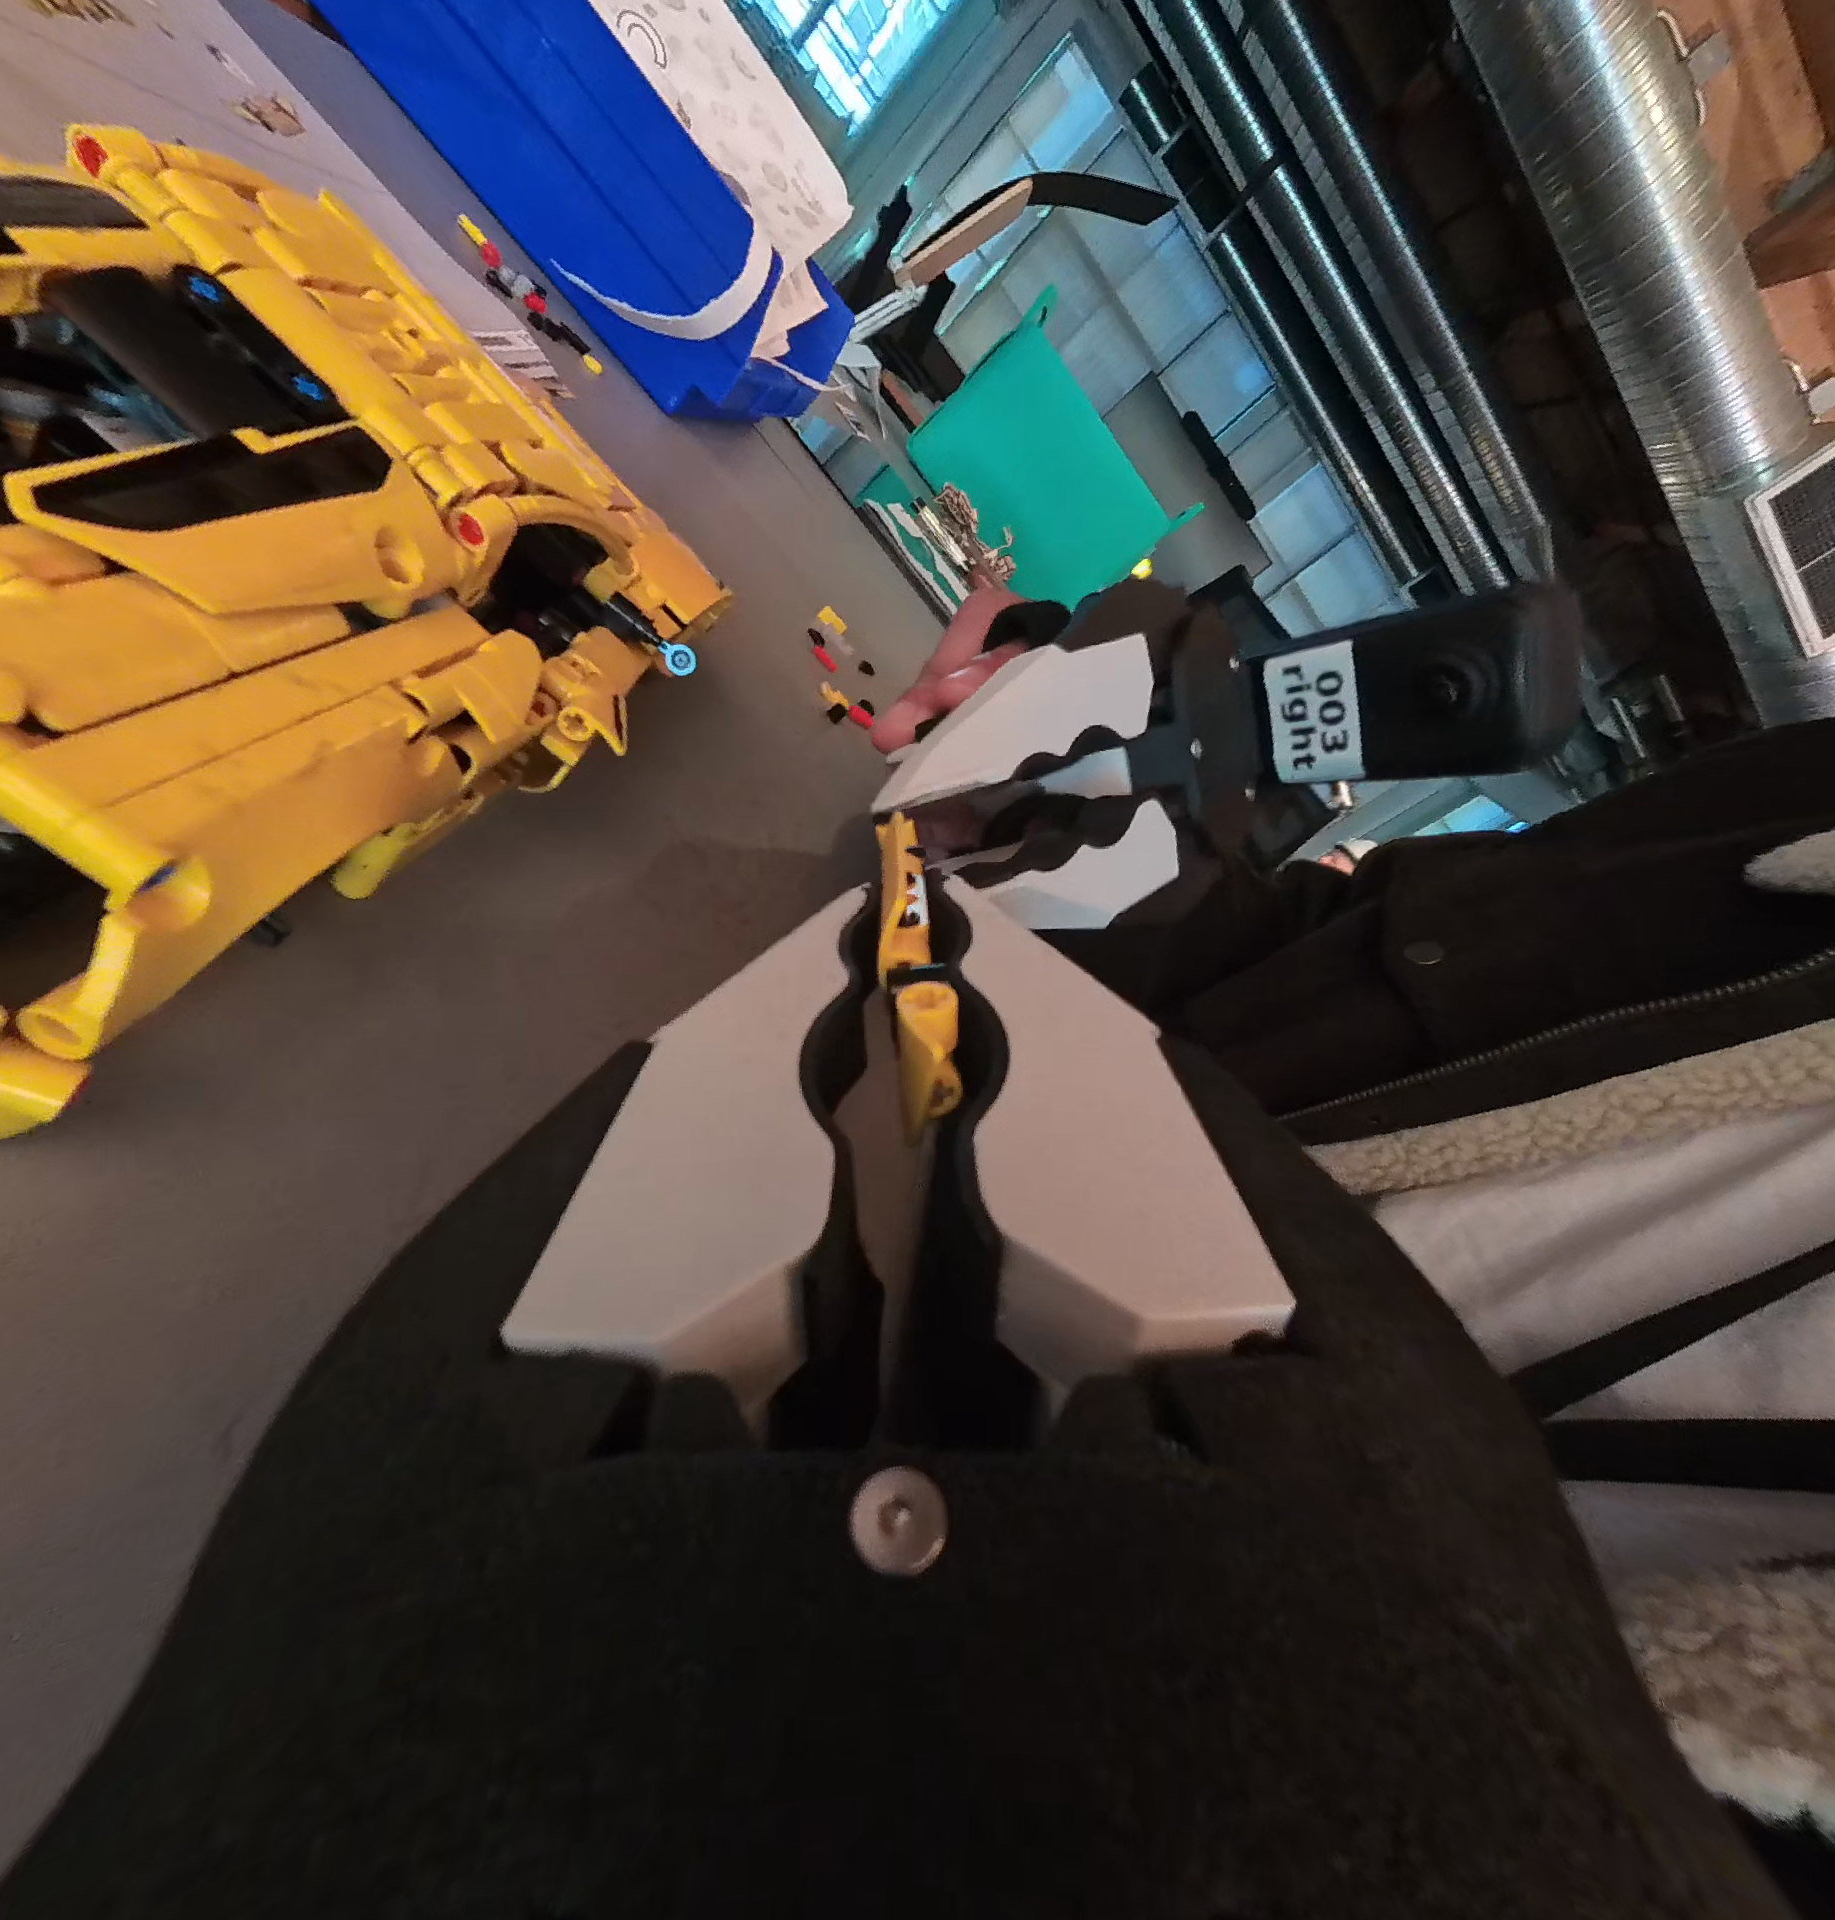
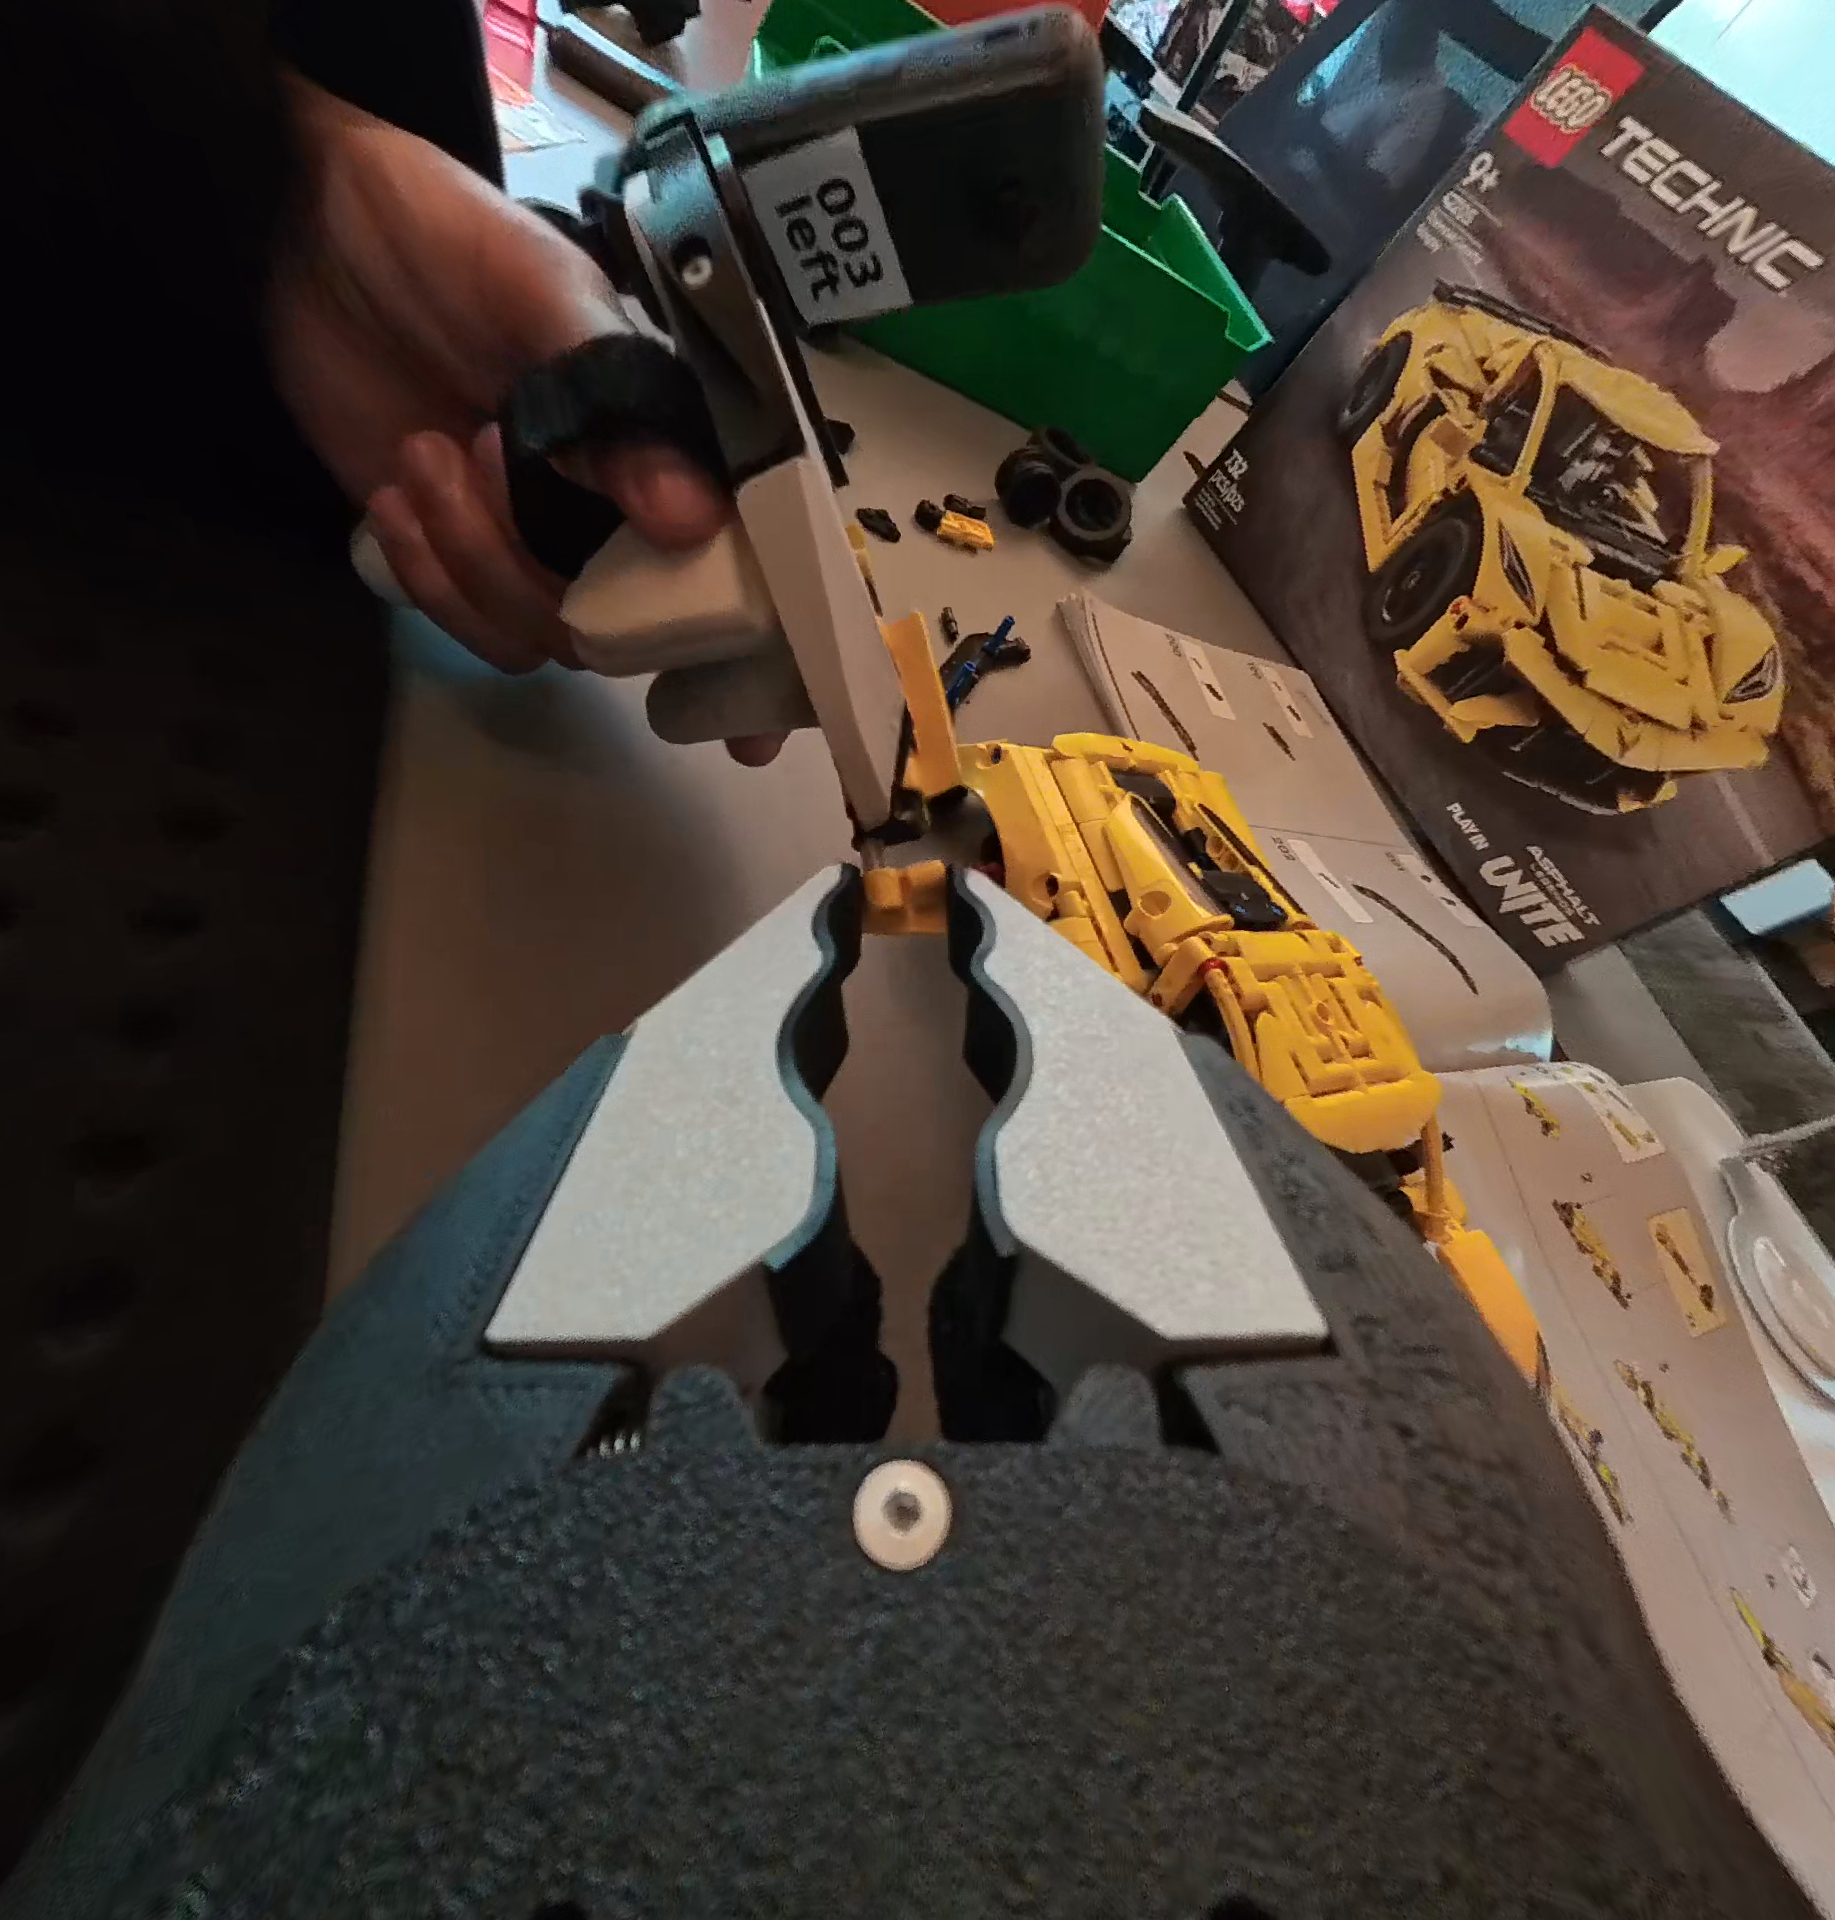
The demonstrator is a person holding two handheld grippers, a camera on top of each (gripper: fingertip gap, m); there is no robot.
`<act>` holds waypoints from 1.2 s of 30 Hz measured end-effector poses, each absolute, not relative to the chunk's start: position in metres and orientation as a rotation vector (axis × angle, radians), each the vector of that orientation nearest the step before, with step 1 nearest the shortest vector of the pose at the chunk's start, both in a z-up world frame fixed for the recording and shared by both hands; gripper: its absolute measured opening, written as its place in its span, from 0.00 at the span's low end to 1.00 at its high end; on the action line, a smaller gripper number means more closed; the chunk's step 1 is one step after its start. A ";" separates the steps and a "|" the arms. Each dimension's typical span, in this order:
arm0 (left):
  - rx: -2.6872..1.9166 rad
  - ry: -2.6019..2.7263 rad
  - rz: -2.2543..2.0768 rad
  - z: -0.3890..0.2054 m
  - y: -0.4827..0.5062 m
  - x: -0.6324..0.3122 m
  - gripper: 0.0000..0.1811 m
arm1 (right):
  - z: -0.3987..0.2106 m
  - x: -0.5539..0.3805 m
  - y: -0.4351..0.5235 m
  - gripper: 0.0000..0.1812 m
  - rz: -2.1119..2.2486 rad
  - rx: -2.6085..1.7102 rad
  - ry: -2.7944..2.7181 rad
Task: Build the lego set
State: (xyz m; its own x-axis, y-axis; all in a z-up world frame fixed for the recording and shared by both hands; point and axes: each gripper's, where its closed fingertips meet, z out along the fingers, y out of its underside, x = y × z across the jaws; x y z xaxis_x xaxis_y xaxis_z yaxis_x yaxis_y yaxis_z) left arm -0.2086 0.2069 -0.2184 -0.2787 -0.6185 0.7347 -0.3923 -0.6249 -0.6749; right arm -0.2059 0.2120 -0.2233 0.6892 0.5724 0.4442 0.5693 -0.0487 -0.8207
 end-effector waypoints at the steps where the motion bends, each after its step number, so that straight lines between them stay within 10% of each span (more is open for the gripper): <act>1: -1.777 1.269 -1.992 -0.220 0.208 -0.208 0.04 | -0.224 -0.205 0.213 0.09 -0.015 -1.711 -0.920; 36: -1.743 1.400 -1.458 -0.242 0.235 -0.212 0.04 | -0.275 -0.219 0.162 0.07 0.817 -2.055 -0.925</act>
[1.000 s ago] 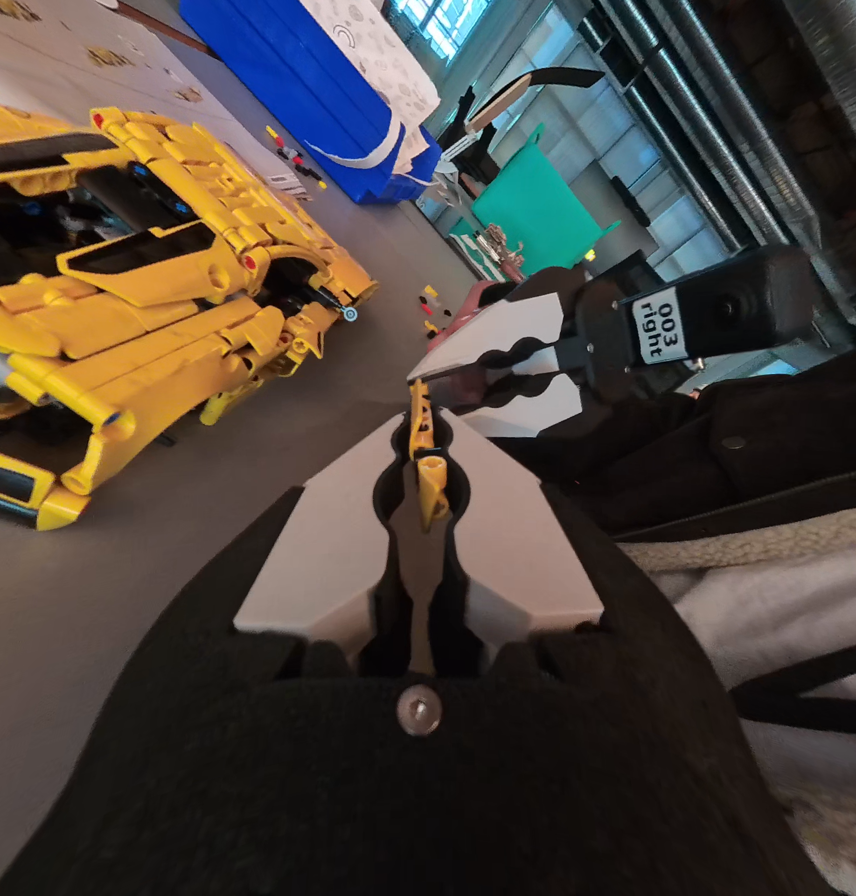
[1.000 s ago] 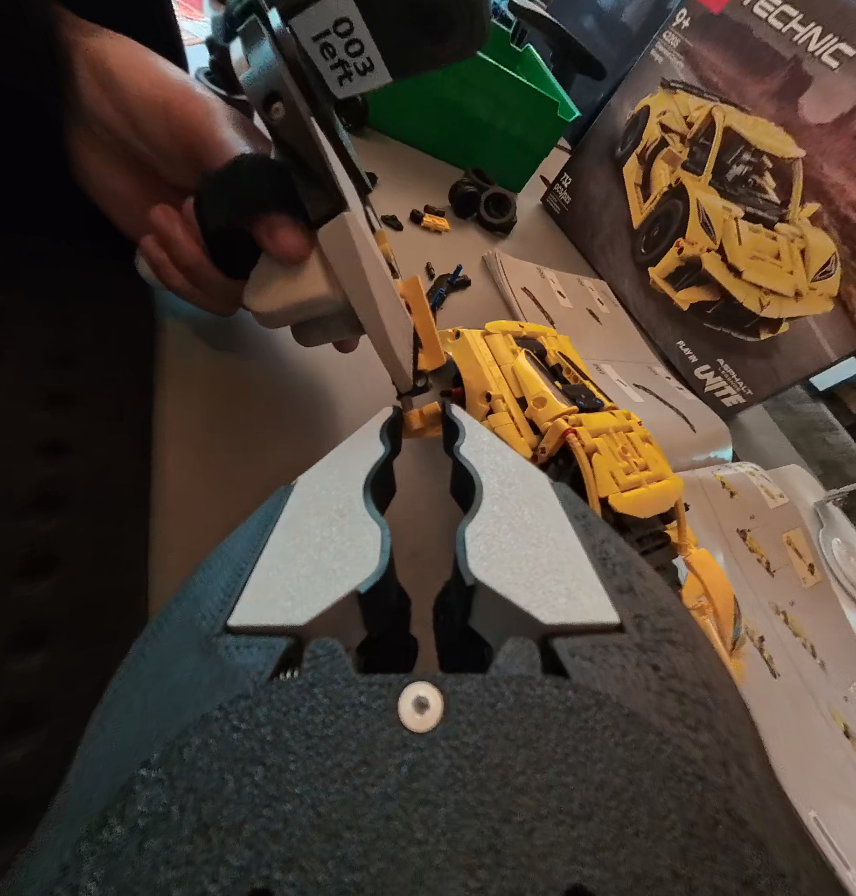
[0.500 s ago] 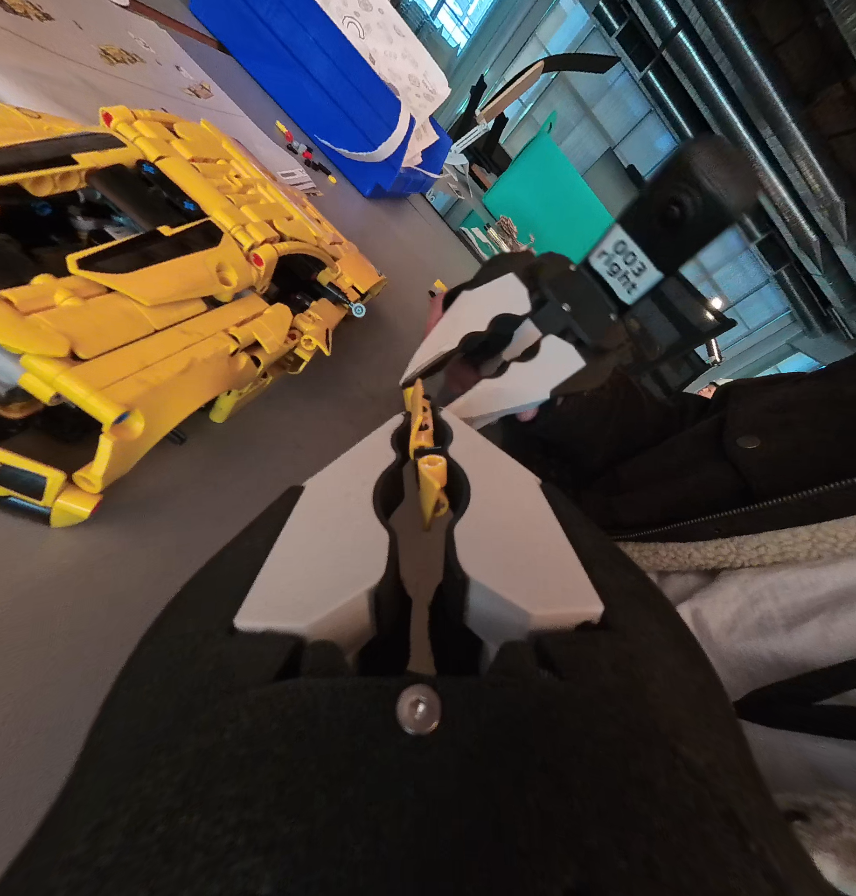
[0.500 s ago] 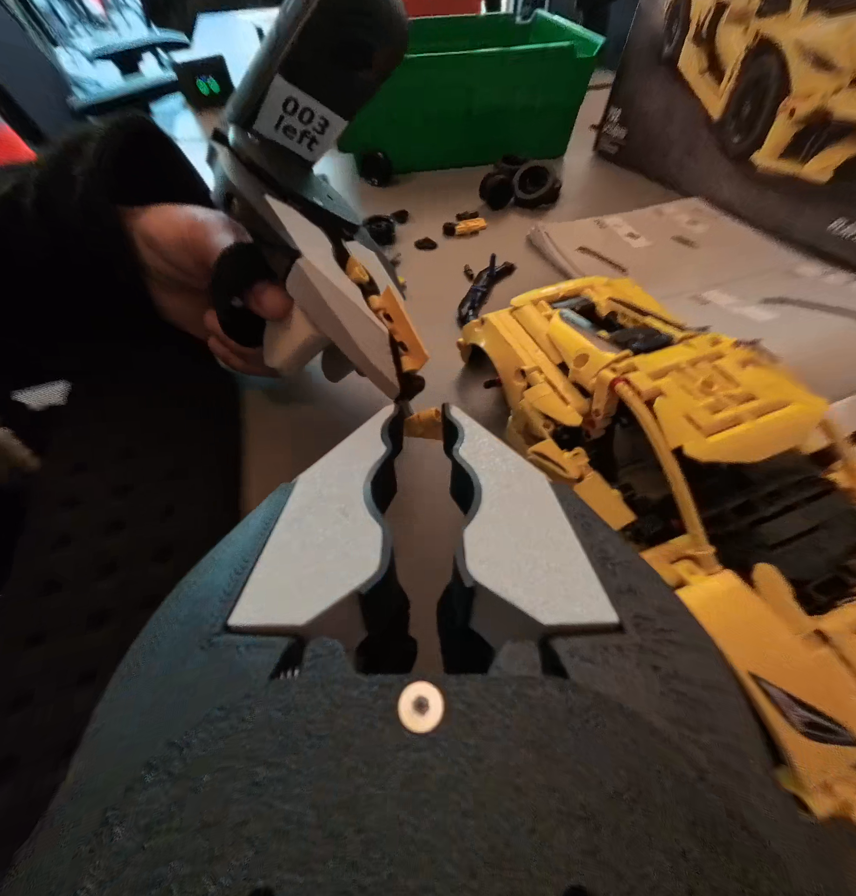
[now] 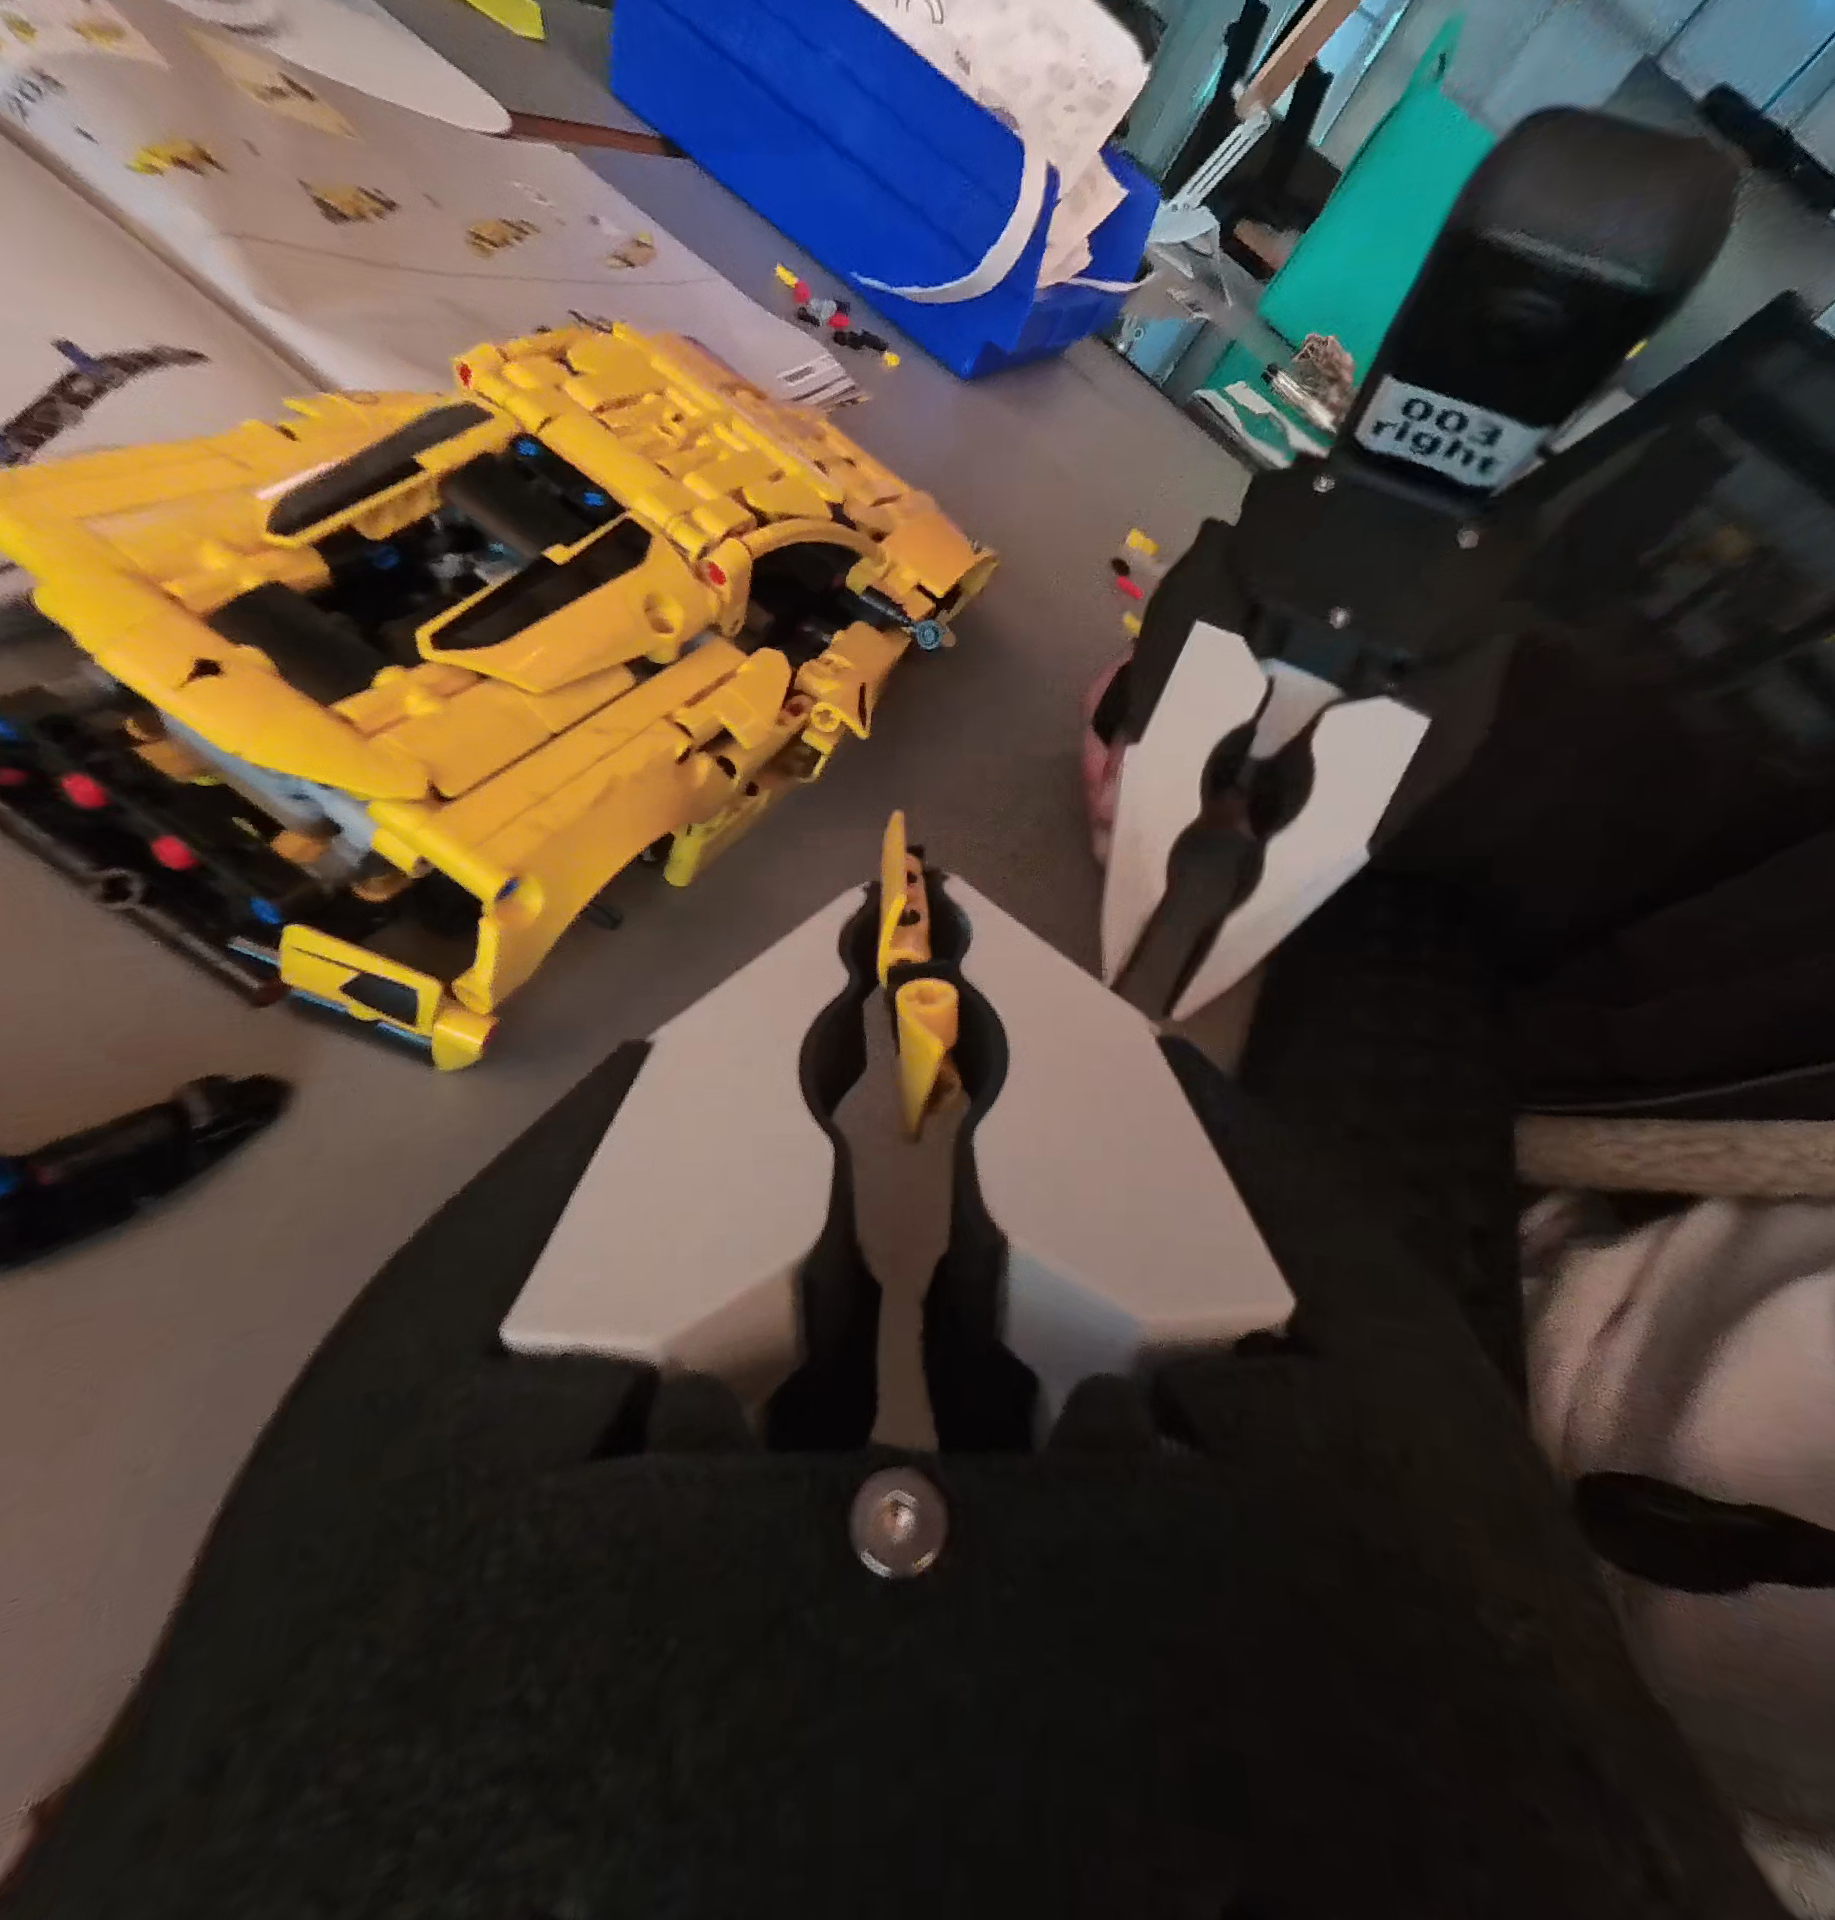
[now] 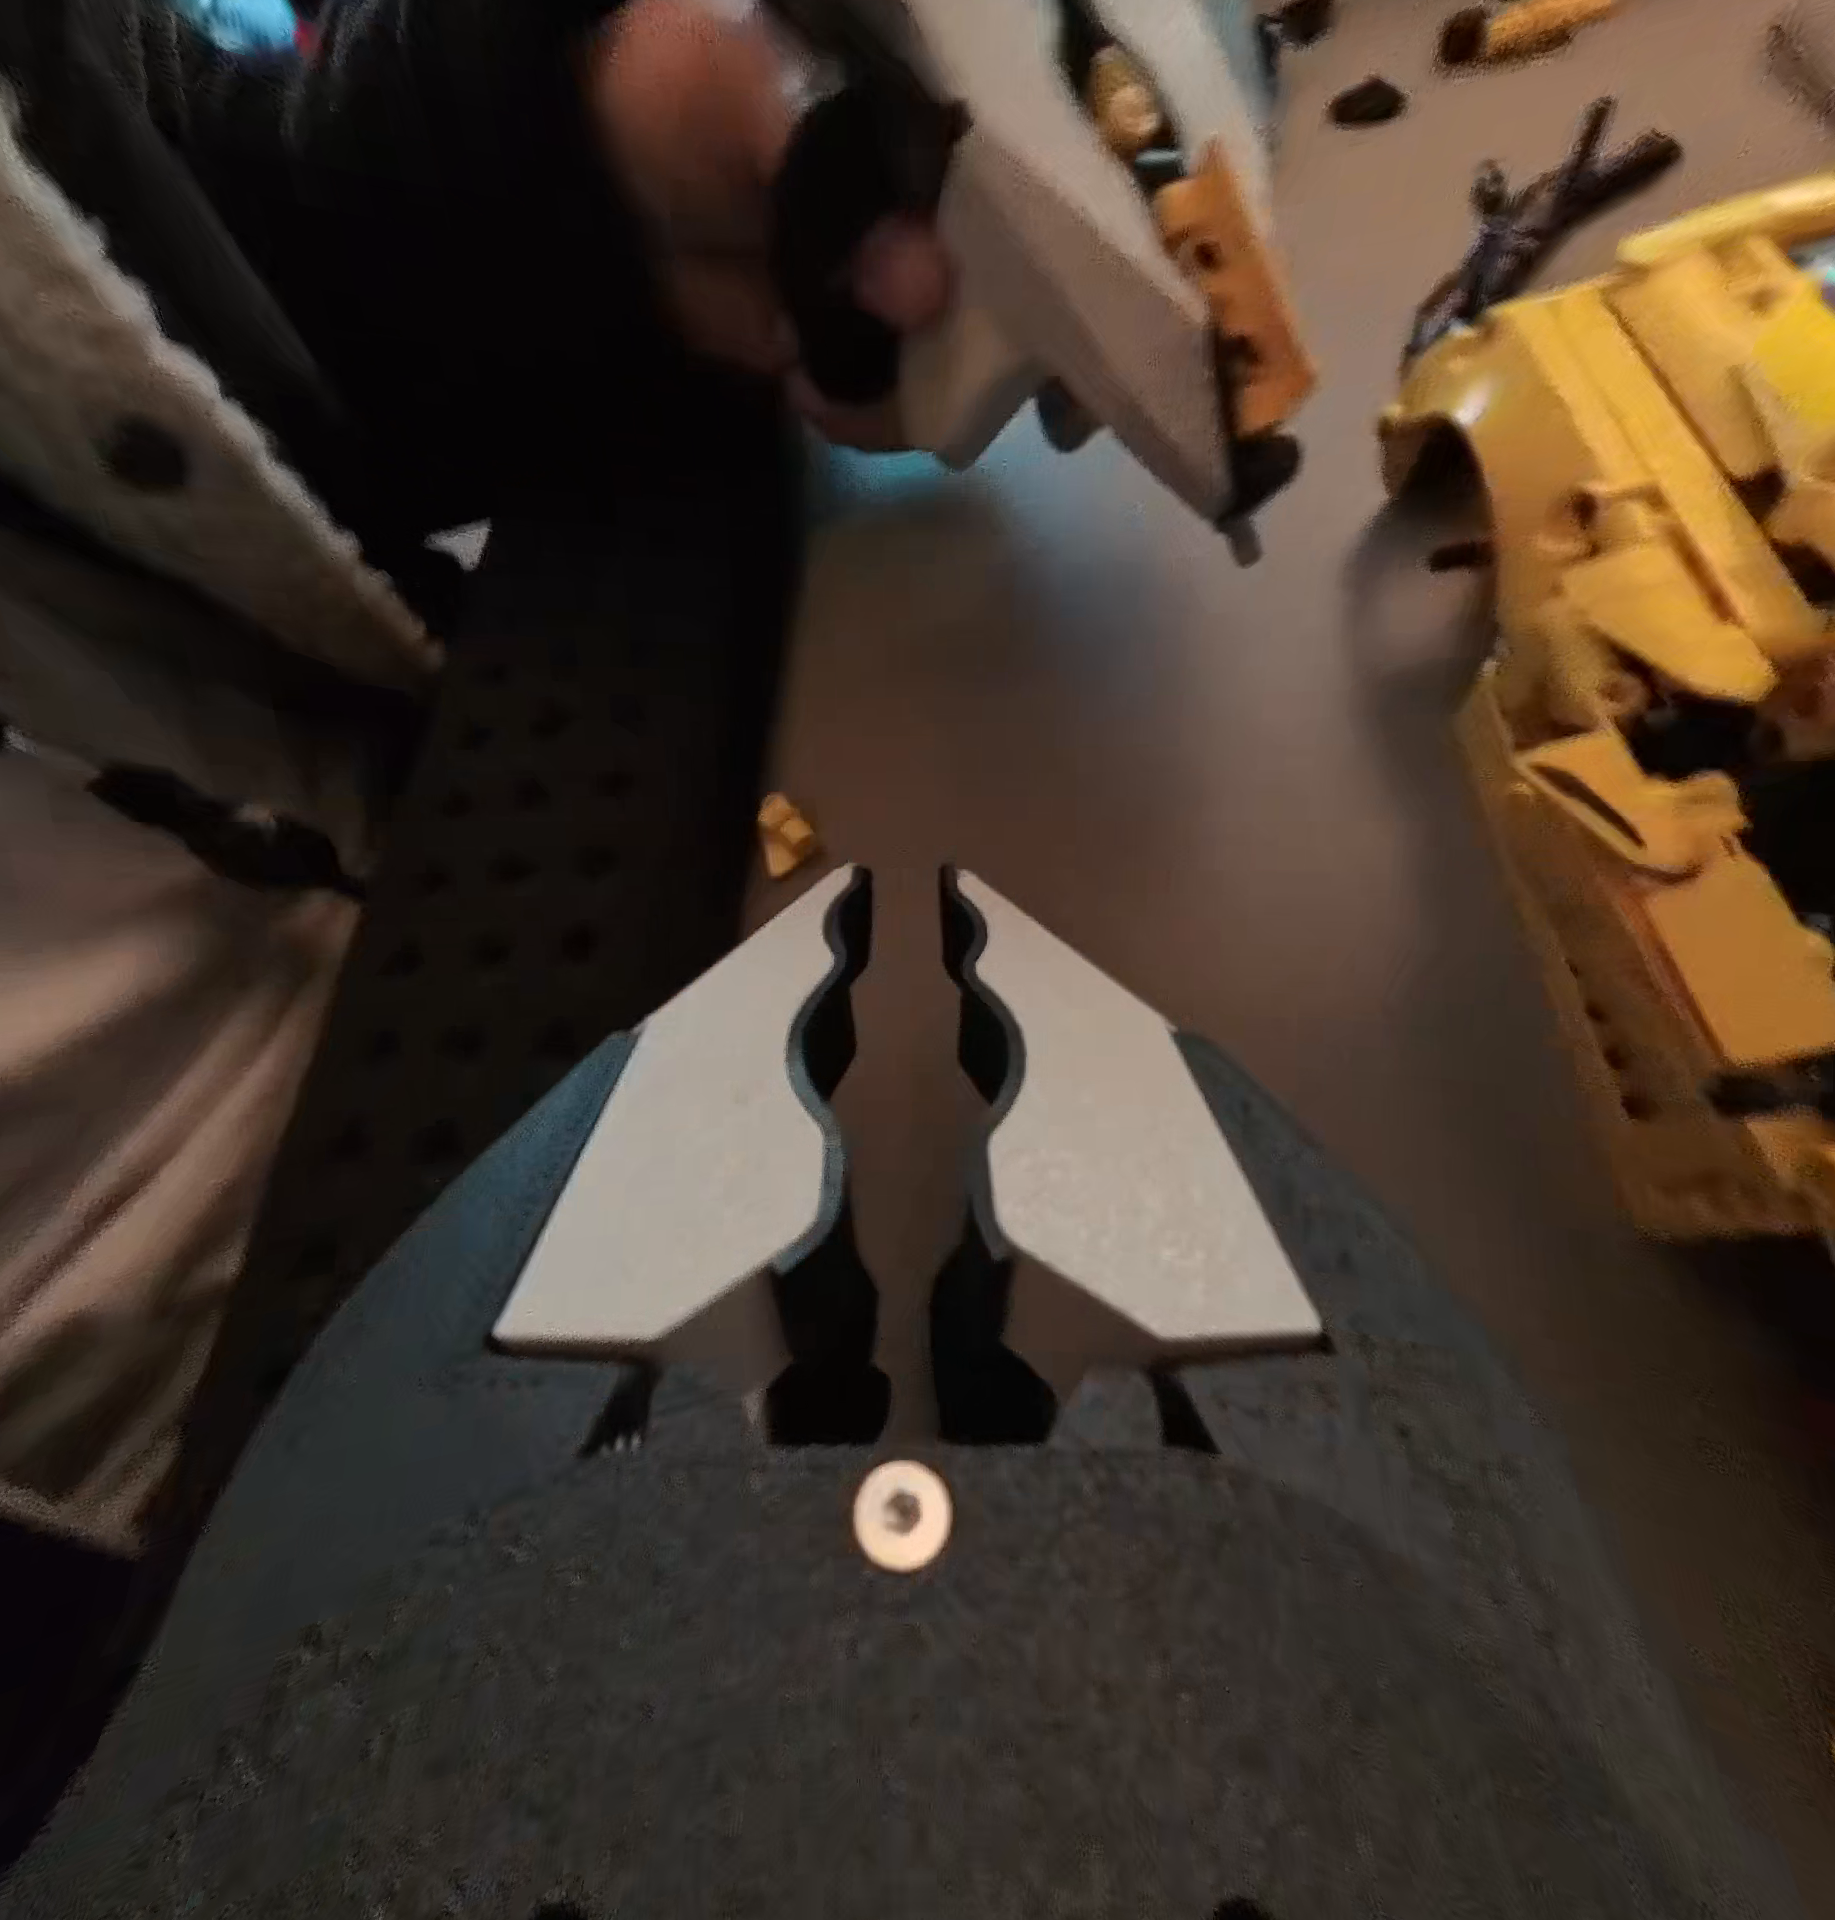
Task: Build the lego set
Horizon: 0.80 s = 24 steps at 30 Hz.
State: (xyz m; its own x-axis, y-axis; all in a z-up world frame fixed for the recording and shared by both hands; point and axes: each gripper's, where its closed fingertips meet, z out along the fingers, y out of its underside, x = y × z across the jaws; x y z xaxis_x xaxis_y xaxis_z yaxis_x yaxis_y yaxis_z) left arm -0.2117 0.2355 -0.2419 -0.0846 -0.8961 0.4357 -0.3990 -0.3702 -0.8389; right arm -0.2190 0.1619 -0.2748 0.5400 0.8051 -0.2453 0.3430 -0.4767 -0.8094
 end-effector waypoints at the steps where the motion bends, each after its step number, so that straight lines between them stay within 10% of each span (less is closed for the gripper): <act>1: -1.733 1.405 -1.458 -0.241 0.234 -0.212 0.04 | -0.279 -0.224 0.159 0.08 0.785 -2.035 -0.993; 18: -1.696 1.398 -1.493 -0.234 0.229 -0.213 0.04 | -0.286 -0.232 0.185 0.02 0.334 -2.035 -1.206; 24: -1.710 1.421 -1.467 -0.238 0.231 -0.216 0.04 | -0.296 -0.236 0.167 0.16 0.572 -2.200 -1.049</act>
